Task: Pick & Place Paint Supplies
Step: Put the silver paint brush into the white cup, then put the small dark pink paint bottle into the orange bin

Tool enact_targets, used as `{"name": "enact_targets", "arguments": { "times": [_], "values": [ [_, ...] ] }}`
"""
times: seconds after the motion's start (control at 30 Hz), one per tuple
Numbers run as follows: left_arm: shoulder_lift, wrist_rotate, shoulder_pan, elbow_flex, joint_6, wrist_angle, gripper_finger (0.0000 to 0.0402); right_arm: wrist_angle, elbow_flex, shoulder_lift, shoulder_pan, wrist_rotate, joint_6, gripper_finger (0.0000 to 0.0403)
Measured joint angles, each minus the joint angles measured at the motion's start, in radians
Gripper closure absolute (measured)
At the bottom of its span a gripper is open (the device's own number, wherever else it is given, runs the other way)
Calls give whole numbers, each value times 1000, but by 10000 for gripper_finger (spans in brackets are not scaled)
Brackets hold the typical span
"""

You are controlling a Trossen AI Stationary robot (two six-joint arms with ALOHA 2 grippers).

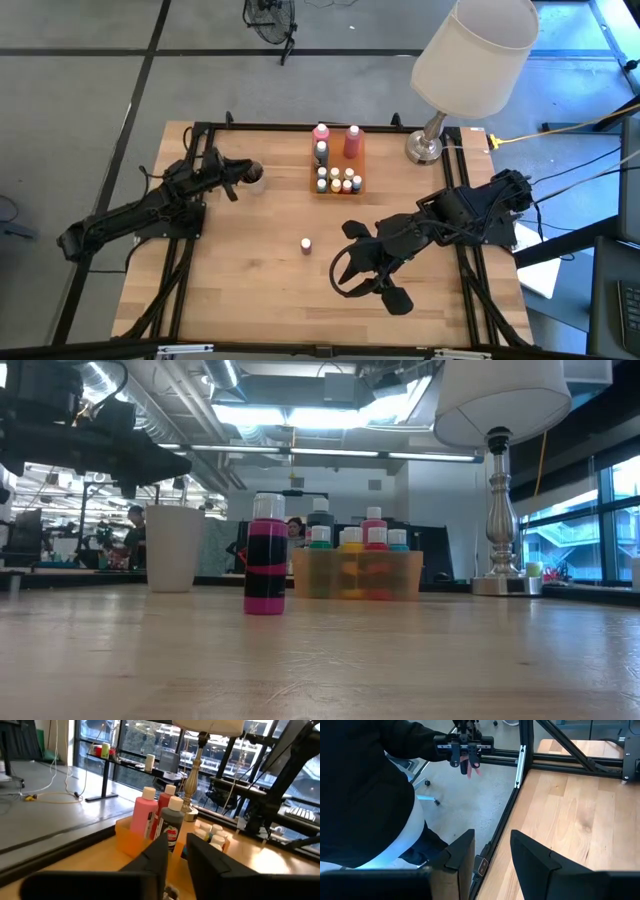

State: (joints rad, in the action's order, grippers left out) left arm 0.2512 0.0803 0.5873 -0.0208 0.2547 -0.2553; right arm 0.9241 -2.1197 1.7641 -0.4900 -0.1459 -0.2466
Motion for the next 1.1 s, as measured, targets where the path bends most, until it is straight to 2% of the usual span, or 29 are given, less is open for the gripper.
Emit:
{"name": "enact_targets", "arguments": {
  "times": [0.13,0.27,0.47,0.57,0.67,0.87,1.03,1.1],
  "values": [
    [0,-15,0,0,16,1,299,-5,0,0,0,0,0,275],
    [0,-86,0,0,45,-24,269,-7,0,0,0,0,-7,275],
    [0,-93,-3,0,101,-277,256,-7,0,0,0,1,-15,275],
    [0,-80,-3,-11,210,-417,256,-6,0,0,6,4,-16,274],
    [0,-18,-3,-45,311,-441,258,14,0,-3,27,43,-46,274],
    [0,201,-3,-101,378,-421,258,51,0,-21,121,228,-196,274],
    [0,355,-3,-140,478,-421,258,65,1,-12,202,100,-210,274],
    [0,438,-3,-156,517,-421,258,67,1,-3,215,93,-190,274]
  ]
}}
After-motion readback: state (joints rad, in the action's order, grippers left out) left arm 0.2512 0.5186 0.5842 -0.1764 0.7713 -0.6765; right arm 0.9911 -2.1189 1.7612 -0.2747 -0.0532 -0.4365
